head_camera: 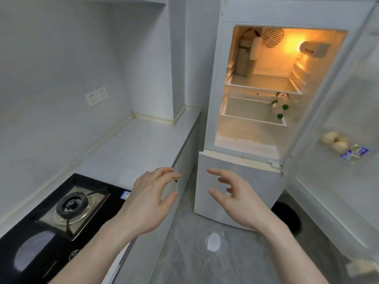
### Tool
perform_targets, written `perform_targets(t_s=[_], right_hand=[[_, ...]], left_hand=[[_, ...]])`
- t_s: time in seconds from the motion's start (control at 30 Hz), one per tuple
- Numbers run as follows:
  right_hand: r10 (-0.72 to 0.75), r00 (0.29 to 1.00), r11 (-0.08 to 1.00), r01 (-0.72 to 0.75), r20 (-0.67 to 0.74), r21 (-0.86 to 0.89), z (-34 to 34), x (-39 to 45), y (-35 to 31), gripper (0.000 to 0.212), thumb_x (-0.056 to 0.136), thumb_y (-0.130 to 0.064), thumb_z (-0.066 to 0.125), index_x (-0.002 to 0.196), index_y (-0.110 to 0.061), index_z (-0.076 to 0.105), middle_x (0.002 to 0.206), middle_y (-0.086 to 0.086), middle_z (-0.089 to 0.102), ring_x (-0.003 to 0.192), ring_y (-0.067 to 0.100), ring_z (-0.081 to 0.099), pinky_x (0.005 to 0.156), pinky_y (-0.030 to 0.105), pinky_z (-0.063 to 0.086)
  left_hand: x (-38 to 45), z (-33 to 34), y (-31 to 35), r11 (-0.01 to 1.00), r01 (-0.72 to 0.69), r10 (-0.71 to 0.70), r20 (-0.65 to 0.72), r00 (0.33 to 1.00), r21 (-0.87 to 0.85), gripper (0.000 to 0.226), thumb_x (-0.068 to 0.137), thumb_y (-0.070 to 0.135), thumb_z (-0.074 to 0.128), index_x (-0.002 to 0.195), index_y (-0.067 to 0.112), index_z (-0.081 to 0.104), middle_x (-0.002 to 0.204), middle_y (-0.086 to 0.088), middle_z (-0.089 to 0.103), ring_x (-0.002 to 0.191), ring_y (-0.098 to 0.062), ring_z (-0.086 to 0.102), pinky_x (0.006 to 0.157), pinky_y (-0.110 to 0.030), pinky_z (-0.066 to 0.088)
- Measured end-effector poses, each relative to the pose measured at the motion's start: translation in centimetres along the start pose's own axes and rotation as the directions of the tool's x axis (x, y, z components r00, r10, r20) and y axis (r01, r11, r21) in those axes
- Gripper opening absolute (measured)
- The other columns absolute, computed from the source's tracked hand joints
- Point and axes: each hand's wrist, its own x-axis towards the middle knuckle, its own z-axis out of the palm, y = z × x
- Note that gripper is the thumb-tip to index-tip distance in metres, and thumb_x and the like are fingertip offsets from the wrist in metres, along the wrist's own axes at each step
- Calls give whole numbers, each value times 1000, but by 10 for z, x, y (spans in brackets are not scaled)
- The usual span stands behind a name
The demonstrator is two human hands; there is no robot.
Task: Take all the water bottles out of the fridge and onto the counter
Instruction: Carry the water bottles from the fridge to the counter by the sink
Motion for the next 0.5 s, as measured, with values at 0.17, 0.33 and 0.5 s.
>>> perform_targets(t_s=[0.17, 0.33, 0.5], right_hand=[[45, 994, 999, -42, -95, 33, -20, 44, 11, 47, 101, -36, 64, 145, -47, 52, 143, -30, 50, 130, -6, 49, 114, 29, 43], [128, 970, 990, -114, -207, 79, -45, 88, 30, 44, 101, -36, 64, 142, -49, 53, 142, -32, 49, 129, -9, 49, 106, 21, 43], [204, 933, 978, -181, -298, 103, -68, 105, 52, 44, 101, -35, 65, 142, -48, 53, 142, -33, 50, 128, -10, 50, 106, 22, 44]], left_hand=[[68, 4, -14, 997, -74, 74, 45, 996, -9, 39, 101, 39, 56, 140, 43, 52, 149, 22, 42, 134, -5, 41, 112, -23, 24], [151, 13, -21, 985, -170, 172, 89, 981, -30, 40, 101, 39, 57, 140, 43, 52, 149, 23, 42, 132, -7, 43, 114, -27, 30], [215, 35, -15, 963, -260, 267, 168, 949, -67, 41, 100, 38, 57, 140, 40, 53, 149, 22, 43, 125, -4, 51, 116, -32, 33]])
